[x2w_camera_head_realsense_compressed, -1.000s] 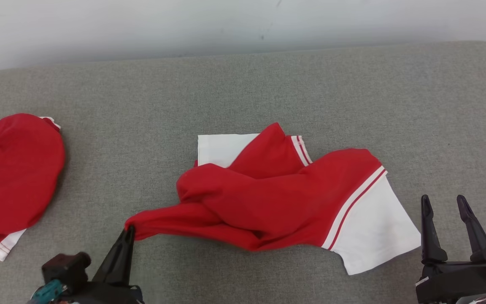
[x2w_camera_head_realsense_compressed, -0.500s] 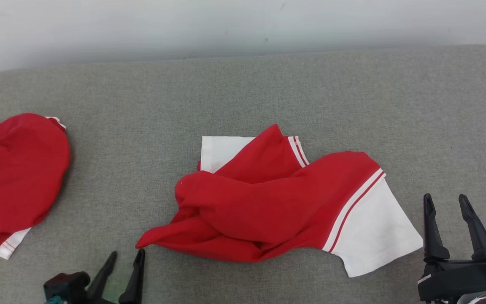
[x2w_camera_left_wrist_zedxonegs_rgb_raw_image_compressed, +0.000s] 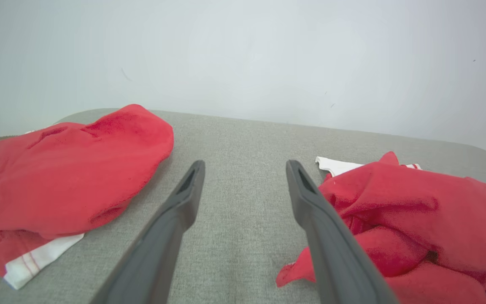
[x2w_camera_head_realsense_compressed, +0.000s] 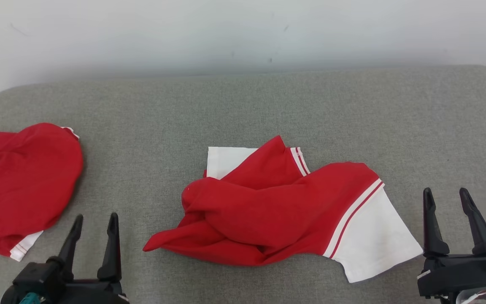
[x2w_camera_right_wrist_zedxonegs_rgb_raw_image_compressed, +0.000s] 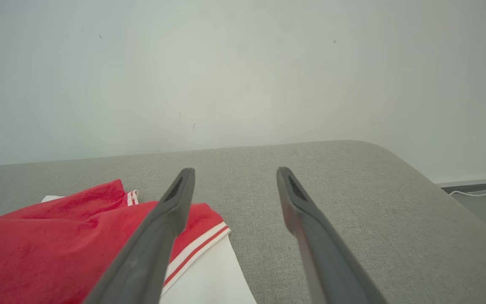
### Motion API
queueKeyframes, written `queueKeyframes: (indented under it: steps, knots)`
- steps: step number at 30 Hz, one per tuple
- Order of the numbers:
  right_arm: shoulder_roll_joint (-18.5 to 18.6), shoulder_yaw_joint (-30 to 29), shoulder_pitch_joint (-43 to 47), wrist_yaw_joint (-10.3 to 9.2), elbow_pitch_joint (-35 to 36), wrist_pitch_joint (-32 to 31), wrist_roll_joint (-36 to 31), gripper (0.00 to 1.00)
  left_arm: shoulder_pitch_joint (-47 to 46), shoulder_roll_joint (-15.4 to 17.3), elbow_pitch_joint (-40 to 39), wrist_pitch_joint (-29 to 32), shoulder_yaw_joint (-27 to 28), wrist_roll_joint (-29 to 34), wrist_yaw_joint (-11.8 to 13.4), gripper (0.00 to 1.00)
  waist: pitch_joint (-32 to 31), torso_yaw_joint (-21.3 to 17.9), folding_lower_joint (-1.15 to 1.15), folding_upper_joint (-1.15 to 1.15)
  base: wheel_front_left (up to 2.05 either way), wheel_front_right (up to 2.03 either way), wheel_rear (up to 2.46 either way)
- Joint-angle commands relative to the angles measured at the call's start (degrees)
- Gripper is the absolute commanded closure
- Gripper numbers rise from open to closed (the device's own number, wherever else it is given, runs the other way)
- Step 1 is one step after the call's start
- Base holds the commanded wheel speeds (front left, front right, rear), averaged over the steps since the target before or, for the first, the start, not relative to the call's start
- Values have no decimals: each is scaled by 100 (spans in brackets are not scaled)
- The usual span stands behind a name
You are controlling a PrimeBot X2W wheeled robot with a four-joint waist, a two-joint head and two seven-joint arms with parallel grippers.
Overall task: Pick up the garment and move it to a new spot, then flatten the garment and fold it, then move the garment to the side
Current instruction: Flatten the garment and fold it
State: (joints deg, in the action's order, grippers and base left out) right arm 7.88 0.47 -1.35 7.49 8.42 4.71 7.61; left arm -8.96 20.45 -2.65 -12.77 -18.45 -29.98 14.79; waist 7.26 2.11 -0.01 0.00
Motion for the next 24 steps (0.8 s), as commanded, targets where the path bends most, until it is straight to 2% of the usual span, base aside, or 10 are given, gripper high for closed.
queueKeyframes:
  steps: [1, 8, 17, 24]
  knots:
    - [42, 45, -36, 0, -14, 46, -44, 0, -51, 10, -85, -88, 37, 116, 71, 0, -71, 17, 1, 0, 0, 0, 0]
    - [112, 289, -12, 0, -137, 104, -80, 0, -91, -210, -425, -234, 271, 596, 228, 0, -282, 34, 1, 0, 0, 0, 0]
    - [44, 462, 266, 0, -189, 105, -118, 0, 450, -418, -342, -233, 587, 1042, -122, 0, -440, 16, 1, 0, 0, 0, 0]
    - [-12, 435, 481, 0, -70, 48, -145, 0, 786, -527, -308, -234, 703, 1275, -287, 0, -507, 2, 1, 0, 0, 0, 0]
